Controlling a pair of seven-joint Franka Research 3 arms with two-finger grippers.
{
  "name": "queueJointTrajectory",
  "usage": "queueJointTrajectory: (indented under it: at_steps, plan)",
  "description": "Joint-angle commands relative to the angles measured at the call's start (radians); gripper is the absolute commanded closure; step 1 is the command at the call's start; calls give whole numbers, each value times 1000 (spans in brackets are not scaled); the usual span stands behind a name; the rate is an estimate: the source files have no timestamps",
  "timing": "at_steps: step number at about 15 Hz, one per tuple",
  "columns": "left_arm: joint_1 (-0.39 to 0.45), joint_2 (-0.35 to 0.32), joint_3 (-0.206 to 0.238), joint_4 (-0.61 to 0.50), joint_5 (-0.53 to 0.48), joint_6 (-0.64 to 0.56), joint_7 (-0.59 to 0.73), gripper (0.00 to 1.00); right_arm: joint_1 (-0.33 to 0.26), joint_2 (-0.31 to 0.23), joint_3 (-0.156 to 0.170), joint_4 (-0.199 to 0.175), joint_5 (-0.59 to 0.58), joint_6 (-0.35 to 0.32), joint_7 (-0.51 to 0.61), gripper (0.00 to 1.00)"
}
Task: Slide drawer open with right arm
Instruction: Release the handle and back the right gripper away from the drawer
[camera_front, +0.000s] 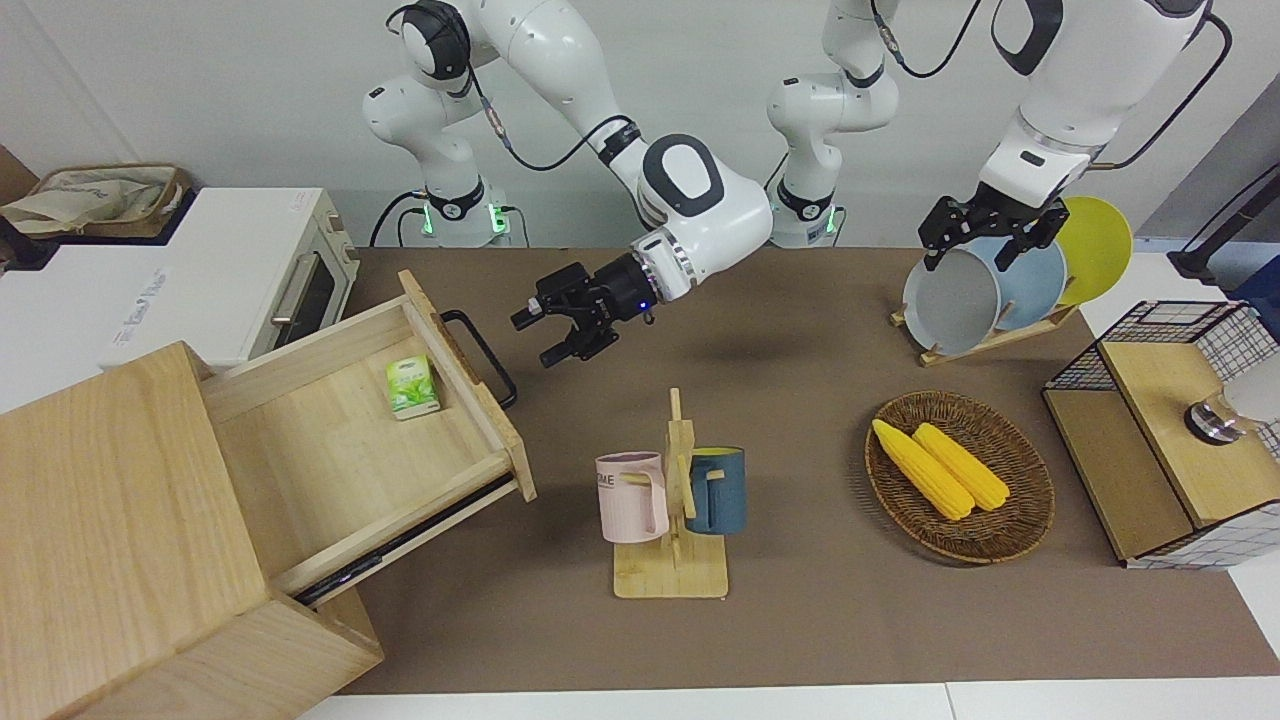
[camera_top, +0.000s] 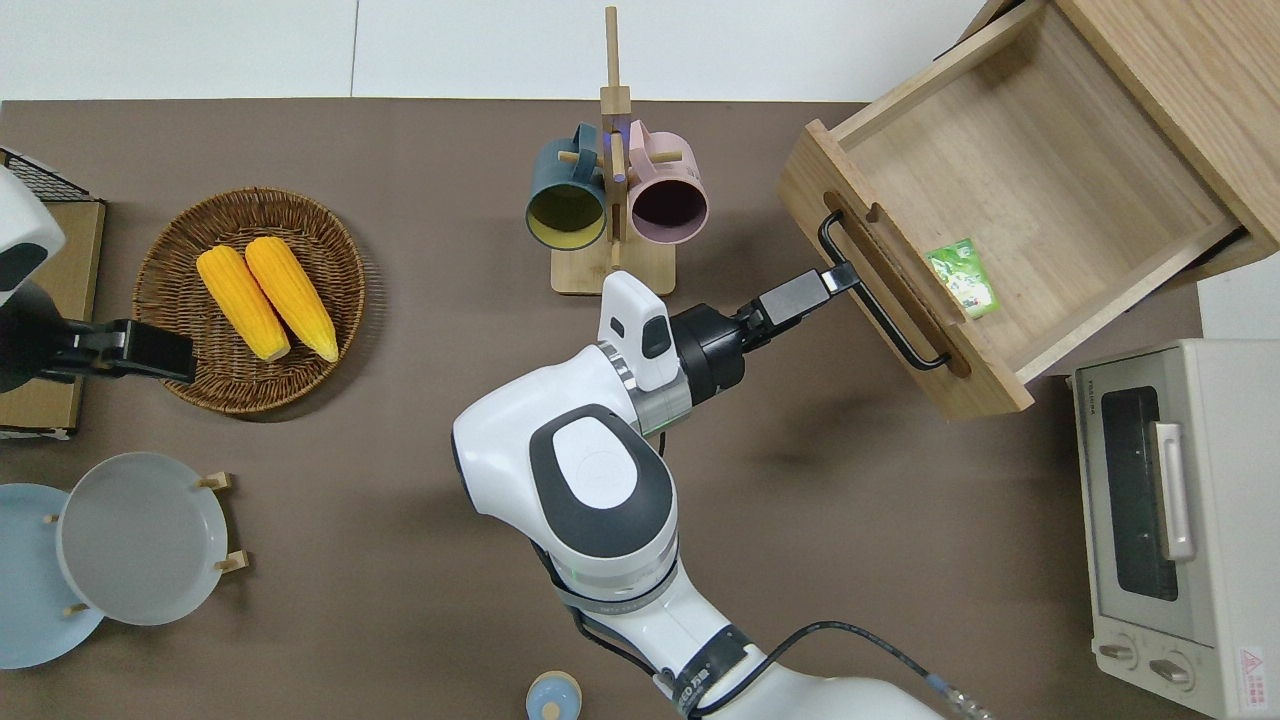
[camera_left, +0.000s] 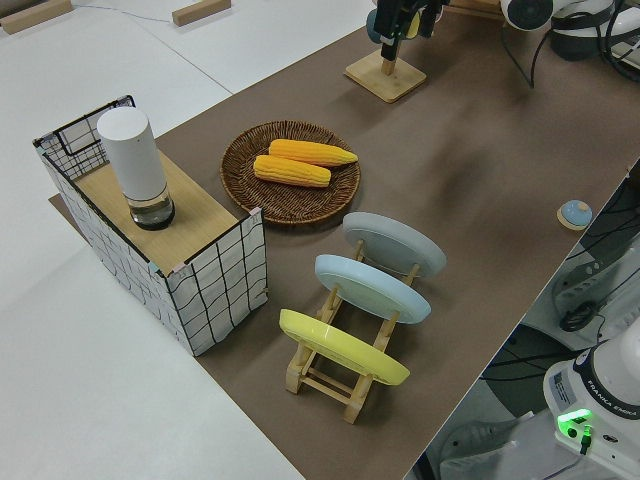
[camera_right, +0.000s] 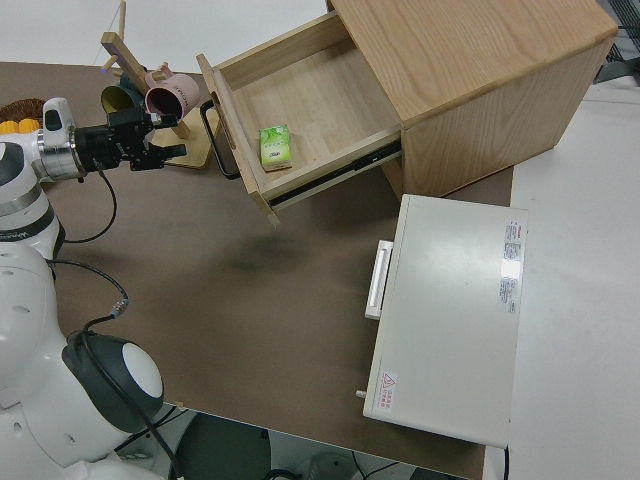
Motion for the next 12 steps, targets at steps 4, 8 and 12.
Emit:
queueJointTrajectory:
  at_steps: [4,8,12]
  plan:
    - [5,11,-7,26,17,-20,9,7,-18,-109,1,85,292,38,-21,19]
    - [5,11,-7,24,17,-20,9,7,-85,-207,0,85,503,82,-24,19]
    - [5,11,-7,24,17,-20,9,7,-171,-291,0,85,678,105,-80,19]
